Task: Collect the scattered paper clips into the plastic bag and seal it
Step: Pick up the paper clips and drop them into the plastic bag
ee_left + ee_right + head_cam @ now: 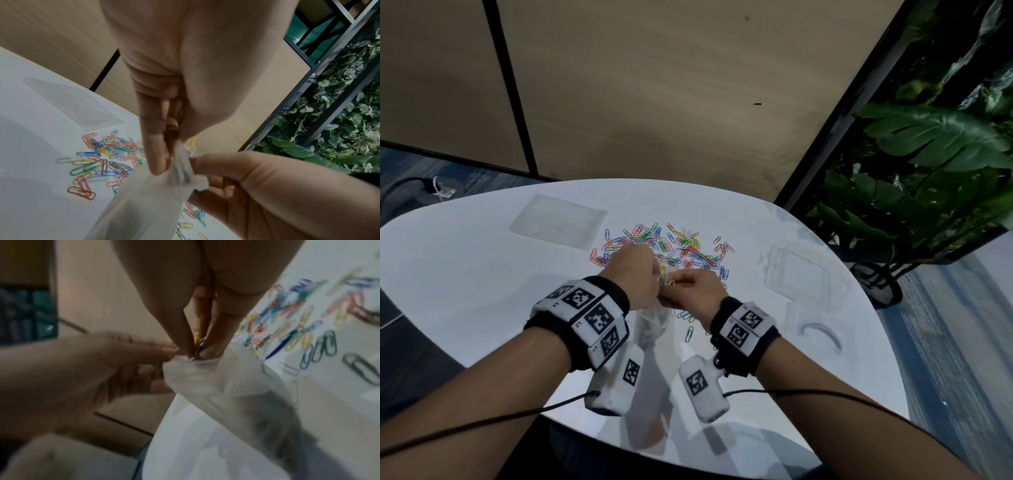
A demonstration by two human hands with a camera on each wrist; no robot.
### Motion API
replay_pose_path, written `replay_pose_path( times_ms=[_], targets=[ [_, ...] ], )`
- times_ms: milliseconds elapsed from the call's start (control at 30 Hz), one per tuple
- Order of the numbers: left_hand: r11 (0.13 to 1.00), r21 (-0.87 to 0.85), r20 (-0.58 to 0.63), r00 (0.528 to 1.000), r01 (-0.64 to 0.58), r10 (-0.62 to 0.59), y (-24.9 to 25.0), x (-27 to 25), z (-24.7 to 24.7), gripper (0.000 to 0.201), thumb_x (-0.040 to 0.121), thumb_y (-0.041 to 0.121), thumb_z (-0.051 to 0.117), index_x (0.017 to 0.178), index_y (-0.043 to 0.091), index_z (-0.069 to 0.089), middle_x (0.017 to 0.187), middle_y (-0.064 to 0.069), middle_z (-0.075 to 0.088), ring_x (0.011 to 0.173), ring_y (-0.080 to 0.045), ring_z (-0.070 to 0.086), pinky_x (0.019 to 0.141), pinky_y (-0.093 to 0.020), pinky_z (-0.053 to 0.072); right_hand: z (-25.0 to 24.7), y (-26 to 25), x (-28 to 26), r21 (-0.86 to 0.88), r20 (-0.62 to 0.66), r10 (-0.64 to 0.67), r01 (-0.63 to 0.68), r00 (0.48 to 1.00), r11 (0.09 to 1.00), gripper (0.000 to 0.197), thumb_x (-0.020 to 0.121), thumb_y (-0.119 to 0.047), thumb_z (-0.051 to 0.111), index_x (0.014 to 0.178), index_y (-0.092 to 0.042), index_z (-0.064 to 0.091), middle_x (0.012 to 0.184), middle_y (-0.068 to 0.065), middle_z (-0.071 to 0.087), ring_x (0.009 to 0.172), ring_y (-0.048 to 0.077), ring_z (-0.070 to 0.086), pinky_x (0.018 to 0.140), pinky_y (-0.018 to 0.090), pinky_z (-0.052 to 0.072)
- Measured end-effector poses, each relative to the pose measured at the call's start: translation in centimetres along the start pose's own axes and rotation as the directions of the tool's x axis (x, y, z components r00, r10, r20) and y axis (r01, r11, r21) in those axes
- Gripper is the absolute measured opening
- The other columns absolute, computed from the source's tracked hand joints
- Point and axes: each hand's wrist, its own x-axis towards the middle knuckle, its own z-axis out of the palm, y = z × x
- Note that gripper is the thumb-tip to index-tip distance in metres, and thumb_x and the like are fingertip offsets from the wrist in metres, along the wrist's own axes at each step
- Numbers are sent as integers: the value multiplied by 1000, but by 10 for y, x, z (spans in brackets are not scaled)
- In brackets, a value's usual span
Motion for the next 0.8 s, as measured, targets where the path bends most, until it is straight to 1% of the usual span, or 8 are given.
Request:
replay_pose_path(
  times_ms=[67,133,200,333,467,600,700,800],
  targets=[
    [1000,-17,-2,1000,-17,17,-1,0,0,26,89,1,57,69,8,72,75,-13,71,82,-31,73,79,-41,63,3,-1,-4,-288,-19,-105,95,994,953,10,78,-6,75,82,-15,73,76,11,71,73,23,70,82,40,61],
    [999,-10,1,999,-38,38,-2,0,1,30,89,1,55,65,11,71,71,-13,69,79,-31,73,76,-42,63,6,-6,-8,-532,-16,-195,157,981,832,13,79,-6,70,89,-13,76,74,10,69,71,25,66,70,27,59],
    [999,6,5,999,-54,54,-3,0,1,31,88,1,55,64,9,71,69,-14,69,76,-31,73,73,-42,63,7,-11,-10,-689,19,-260,202,965,696,20,82,-4,63,95,-9,77,73,7,62,68,21,57,60,18,45],
    [998,17,4,998,-62,62,-2,0,0,34,88,-2,54,61,13,69,70,-14,69,76,-30,73,73,-41,63,9,-15,-12,-737,79,-279,244,957,630,24,83,-3,58,96,-11,77,78,9,69,72,21,57,66,20,41],
    [998,17,6,998,-60,59,-3,0,-1,34,89,-2,54,63,13,68,66,-10,66,77,-30,72,75,-38,62,11,-15,-13,-763,139,-278,282,950,582,21,85,-8,61,98,-13,77,69,3,65,59,10,50,54,11,33],
    [997,52,8,998,-64,64,-3,1,0,29,88,-3,55,68,14,69,59,2,54,74,-26,63,78,-34,59,14,-20,-20,-827,289,-211,354,934,436,25,92,-4,50,96,-5,75,89,15,72,72,23,50,67,23,35],
    [995,54,-2,997,-80,80,-4,1,-3,25,89,-2,56,73,10,71,61,-2,57,75,-28,66,81,-36,60,5,-24,-21,-718,284,-243,374,928,588,33,86,5,47,96,-7,76,91,11,75,78,25,65,73,28,50],
    [994,73,-12,997,-78,79,-8,-1,-6,38,88,-6,51,54,9,59,54,-8,49,80,-31,71,74,-34,58,-24,-22,-13,-484,62,-282,276,957,830,29,87,6,52,95,-8,76,83,7,74,72,21,71,73,39,62]
  ],
)
